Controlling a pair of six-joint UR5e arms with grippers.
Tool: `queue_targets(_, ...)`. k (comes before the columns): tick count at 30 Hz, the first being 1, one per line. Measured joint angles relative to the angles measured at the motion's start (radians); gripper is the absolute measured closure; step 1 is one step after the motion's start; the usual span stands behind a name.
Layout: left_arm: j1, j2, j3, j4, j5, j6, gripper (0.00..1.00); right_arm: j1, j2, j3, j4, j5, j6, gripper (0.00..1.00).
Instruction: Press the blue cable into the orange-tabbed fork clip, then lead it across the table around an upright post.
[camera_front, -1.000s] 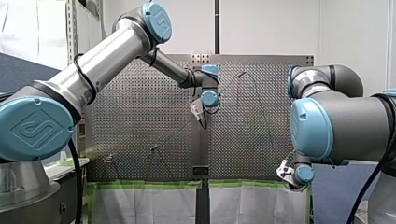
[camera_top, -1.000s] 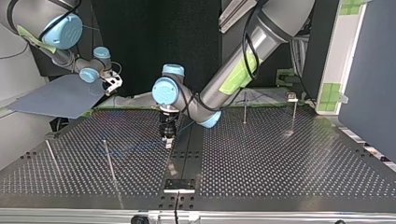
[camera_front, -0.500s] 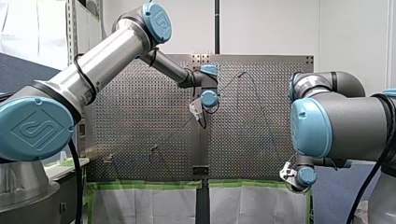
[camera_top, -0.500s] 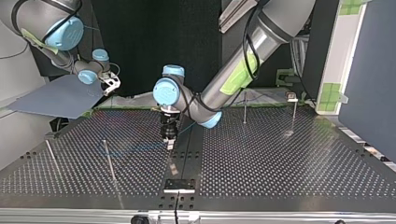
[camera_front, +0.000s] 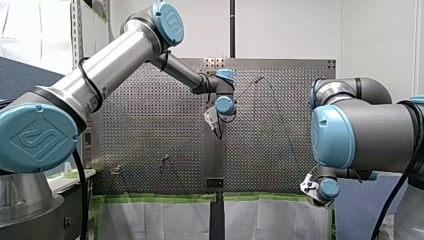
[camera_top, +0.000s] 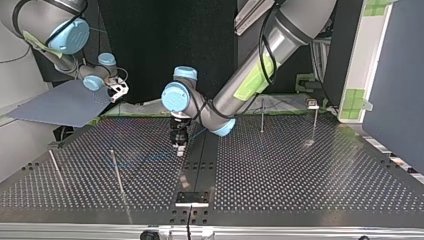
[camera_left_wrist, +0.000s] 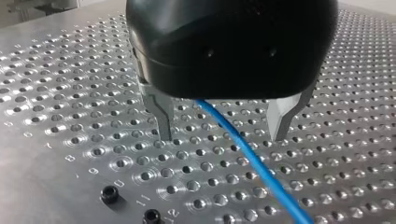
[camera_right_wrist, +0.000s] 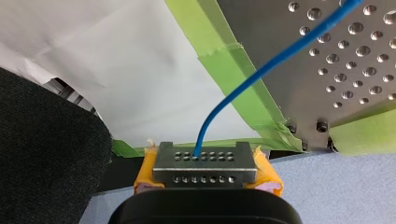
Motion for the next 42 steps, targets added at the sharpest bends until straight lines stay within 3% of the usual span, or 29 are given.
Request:
queue_targets(11,0.006,0.002,0.0,-0.087,-0.003,-0.026,0.02,0.011,0.001,0.001,0.07,0.006,-0.031,1.0)
queue_targets(20,0.011,0.015,0.0,-0.132,0.003,-0.08,0.02,0.009,0.001,0.0,0.074,0.006,-0.033,1.0)
queue_targets(25,0.015,0.034,0.0,-0.144,0.034,-0.121,0.02,0.008,0.002,0.0,0.073,0.006,-0.034,1.0)
queue_targets(32,0.018,0.038,0.0,-0.185,0.061,-0.136,0.02,0.006,0.002,0.0,0.073,0.006,-0.033,1.0)
queue_targets(37,0.012,0.039,0.0,-0.229,0.055,-0.139,0.02,0.006,0.002,0.0,0.073,0.006,-0.032,1.0)
queue_targets(42,0.01,0.052,-0.001,-0.263,0.021,-0.146,0.02,0.006,0.003,0.0,0.072,0.006,-0.03,1.0)
